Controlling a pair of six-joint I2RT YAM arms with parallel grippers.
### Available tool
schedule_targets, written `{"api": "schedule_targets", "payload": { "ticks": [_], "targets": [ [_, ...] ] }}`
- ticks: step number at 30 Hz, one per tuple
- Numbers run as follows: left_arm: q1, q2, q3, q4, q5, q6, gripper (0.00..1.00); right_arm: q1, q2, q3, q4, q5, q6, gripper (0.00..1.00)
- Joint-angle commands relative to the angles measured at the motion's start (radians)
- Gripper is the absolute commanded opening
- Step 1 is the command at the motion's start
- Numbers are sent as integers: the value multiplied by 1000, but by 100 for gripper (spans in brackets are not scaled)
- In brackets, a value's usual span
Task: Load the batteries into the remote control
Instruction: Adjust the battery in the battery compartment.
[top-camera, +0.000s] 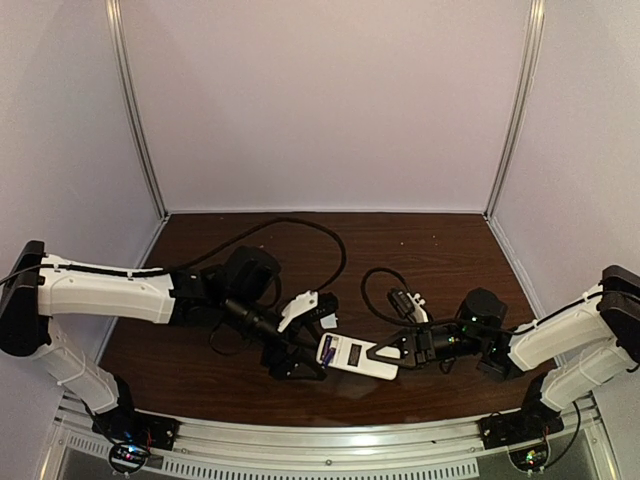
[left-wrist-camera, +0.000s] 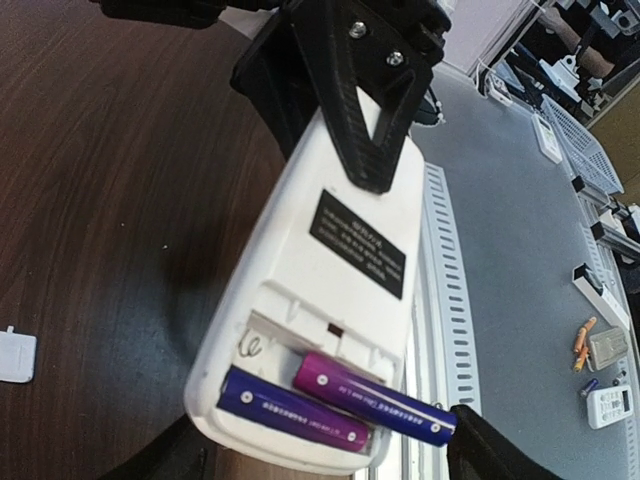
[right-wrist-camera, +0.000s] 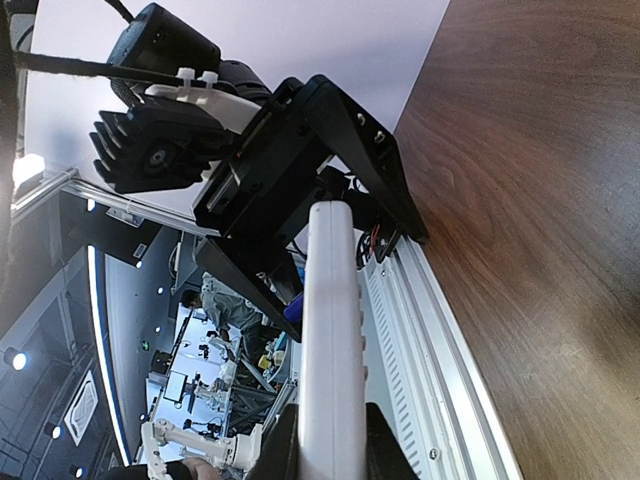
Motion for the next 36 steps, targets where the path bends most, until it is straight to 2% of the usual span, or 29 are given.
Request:
{"api": "schedule_targets", "payload": {
  "ticks": [1, 3, 8, 18, 19, 22, 24, 30, 36],
  "targets": [
    [7, 16, 34, 46, 26, -12, 80, 8, 6, 20, 44, -13, -7, 0],
    [9, 22, 39, 45, 22, -16, 80, 8, 6, 20, 47, -15, -4, 0],
    [25, 49, 54, 46, 46, -28, 70, 11, 7, 20, 52, -18, -5, 0],
    [37, 90, 73, 57, 59, -44, 59, 17, 8, 23, 58, -21, -1, 0],
    [37, 94, 75, 55, 59, -44, 60, 18, 9, 23, 58, -22, -2, 0],
    [36, 93, 73, 39, 70, -33, 73, 18, 8, 23, 60, -23, 0, 0],
    [38, 75, 62, 35, 70, -23, 79, 17, 7, 22, 64, -23, 2, 0],
    [36, -12, 25, 26, 54, 19, 86, 17, 4, 19, 61, -22, 2, 0],
    [36, -36, 18, 25, 70, 37, 95, 17, 13, 23, 58, -28, 0, 0]
  ]
}}
